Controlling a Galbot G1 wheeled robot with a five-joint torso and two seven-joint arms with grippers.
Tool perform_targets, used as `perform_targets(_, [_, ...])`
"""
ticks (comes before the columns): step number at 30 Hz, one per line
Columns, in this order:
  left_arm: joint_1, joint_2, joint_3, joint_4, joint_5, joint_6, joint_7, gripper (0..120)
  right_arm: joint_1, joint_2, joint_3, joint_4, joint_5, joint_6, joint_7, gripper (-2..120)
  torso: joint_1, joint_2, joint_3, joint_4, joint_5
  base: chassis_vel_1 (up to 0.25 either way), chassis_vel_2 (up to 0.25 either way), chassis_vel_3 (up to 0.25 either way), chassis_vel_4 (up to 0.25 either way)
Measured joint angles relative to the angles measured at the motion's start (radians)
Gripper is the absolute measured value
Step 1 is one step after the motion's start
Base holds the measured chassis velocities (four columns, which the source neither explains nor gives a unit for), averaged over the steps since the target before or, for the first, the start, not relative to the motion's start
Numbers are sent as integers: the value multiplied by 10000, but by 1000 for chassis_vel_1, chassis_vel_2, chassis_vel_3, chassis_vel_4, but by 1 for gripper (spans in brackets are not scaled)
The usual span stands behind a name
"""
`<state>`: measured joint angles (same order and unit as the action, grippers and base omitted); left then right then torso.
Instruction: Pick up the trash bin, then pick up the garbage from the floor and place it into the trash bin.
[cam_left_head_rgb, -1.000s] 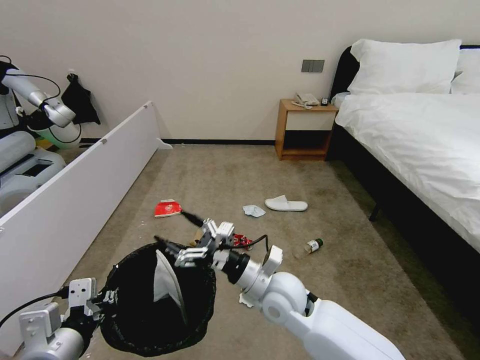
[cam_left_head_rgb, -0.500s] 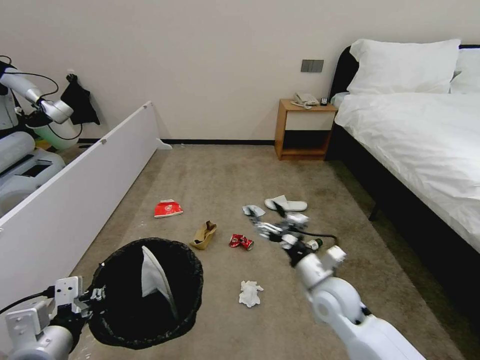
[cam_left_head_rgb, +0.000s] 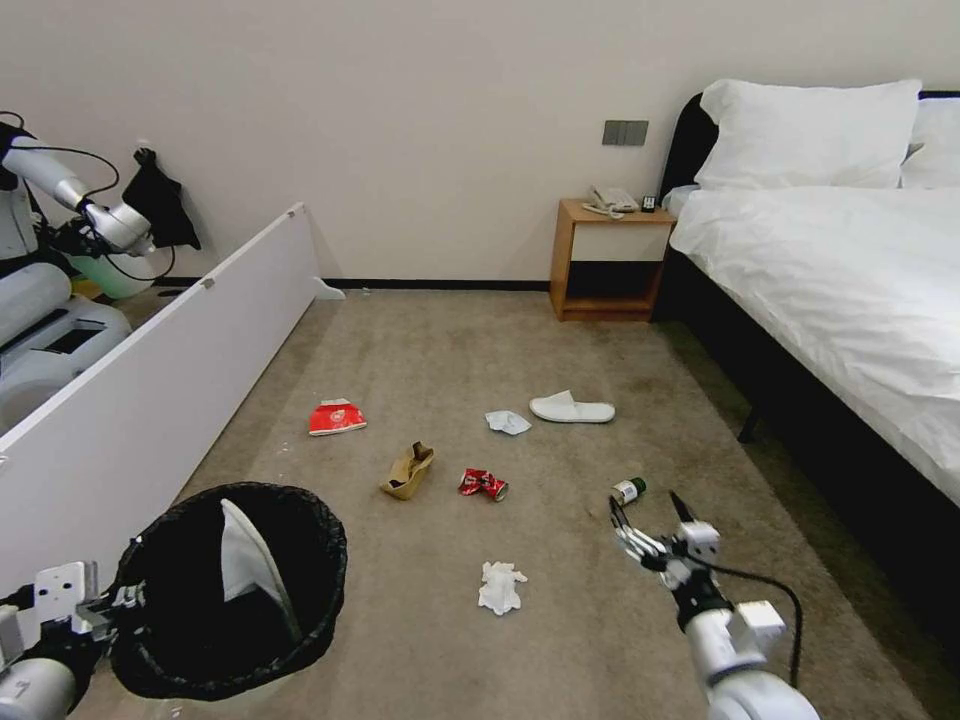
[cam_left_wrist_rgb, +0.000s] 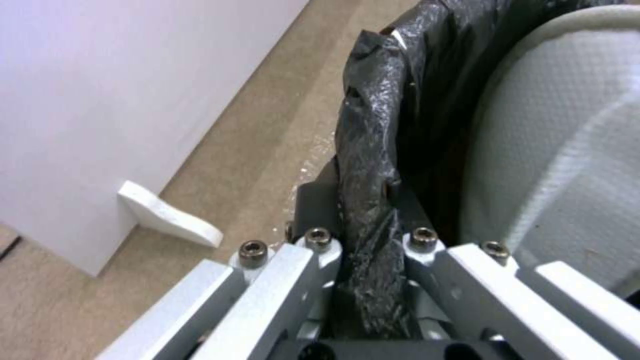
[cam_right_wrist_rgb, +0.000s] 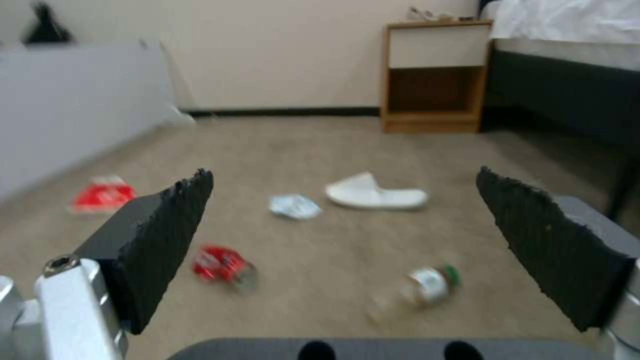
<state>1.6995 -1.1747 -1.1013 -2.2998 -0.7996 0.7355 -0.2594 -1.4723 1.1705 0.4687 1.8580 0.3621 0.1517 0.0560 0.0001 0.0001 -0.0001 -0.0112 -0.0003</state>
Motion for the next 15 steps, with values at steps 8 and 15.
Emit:
perform_targets(8, [4, -29, 18, 178, -207, 0, 49, 4, -885, 656, 430, -181, -705, 420, -488, 100, 0, -1, 0, 1, 1, 0, 0, 0, 0])
perform_targets(15, [20, -20, -132, 341, -352, 0, 36, 4, -1155, 892, 584, -299, -788, 704, -937, 100, 0, 0, 0, 1, 2, 0, 0, 0, 0])
